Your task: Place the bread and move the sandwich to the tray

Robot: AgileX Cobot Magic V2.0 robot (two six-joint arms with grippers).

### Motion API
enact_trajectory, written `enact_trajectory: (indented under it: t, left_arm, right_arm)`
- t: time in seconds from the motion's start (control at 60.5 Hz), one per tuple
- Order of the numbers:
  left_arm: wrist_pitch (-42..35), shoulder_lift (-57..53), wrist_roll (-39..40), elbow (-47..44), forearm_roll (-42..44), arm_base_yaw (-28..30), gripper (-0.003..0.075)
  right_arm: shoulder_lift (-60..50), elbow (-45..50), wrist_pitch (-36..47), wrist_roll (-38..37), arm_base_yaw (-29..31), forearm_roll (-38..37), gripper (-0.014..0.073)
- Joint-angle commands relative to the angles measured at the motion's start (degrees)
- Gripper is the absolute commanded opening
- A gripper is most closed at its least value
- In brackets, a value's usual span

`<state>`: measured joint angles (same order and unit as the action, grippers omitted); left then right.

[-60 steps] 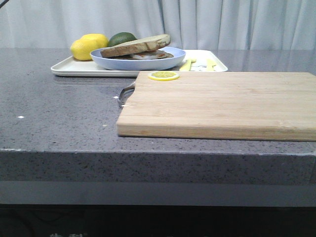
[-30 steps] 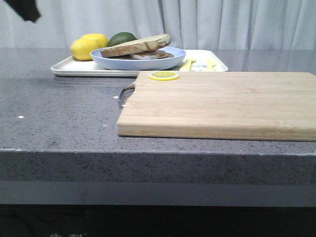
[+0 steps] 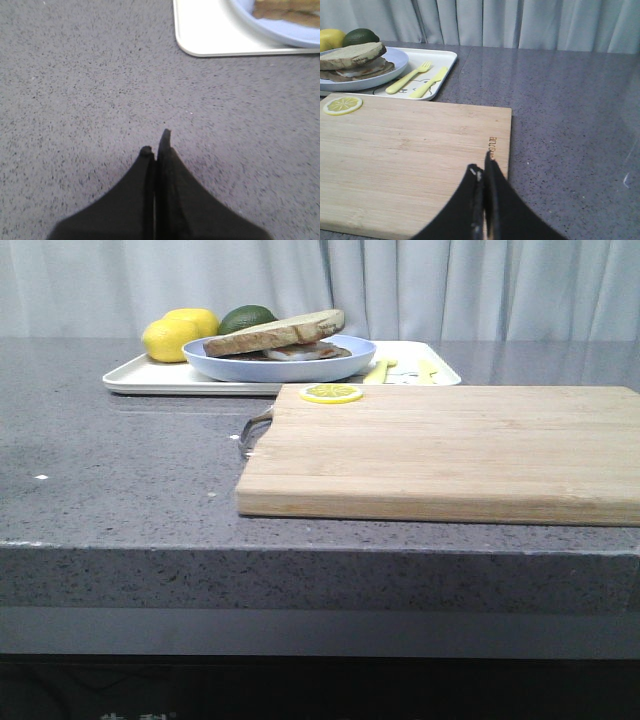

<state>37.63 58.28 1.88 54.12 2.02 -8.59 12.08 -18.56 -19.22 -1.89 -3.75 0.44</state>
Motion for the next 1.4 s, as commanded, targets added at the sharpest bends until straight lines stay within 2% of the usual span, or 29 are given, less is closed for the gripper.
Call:
enact_trajectory:
  t: [0.0,0.182,0.314,0.397,0.562,1.14,1.223,1.388]
  left_arm:
    - [-10.1,-9.9,0.8,-5.9,-0.9,0.1,-0.0019]
    - [-19.2,-30.6,0.8,-19.5,-0.2,0.1,-0.0019]
    - [-16.2,-38.8,0.8,-23.3,0.3,0.1,-0.0019]
    - [-15.4,-40.2,0.8,-23.9,1.0,0.1,-0.0019]
    - [-18.9,-40.5,0.8,-24.0,1.0,0.1,-0.0019]
    - [-18.8,-40.5,0.8,-24.1,0.7,0.1,-0.0019]
    - [-20.6,-42.1,0.8,-26.2,0.5,0.1,-0.0019]
    - [-21.8,-49.8,0.8,-32.3,-1.5,4.3,-0.0019]
  right_arm:
    - [0.4,-1.5,4.0,0.0,0.2,0.1,-0.0068]
    - [0.4,-1.5,4.0,0.0,0.2,0.1,-0.0068]
    - [0.4,-1.5,4.0,0.0,0.2,0.1,-0.0068]
    - [0.4,-1.5,4.0,0.0,0.2,0.1,-0.0068]
    - [0.4,-1.5,4.0,0.0,0.2,0.1,-0.0068]
    - [0.4,-1.5,4.0,0.0,0.2,0.1,-0.0068]
    - [0.4,-1.5,4.0,0.0,0.2,0.1,-0.0068]
    - [0.4,-1.5,4.0,0.0,0.2,0.1,-0.0068]
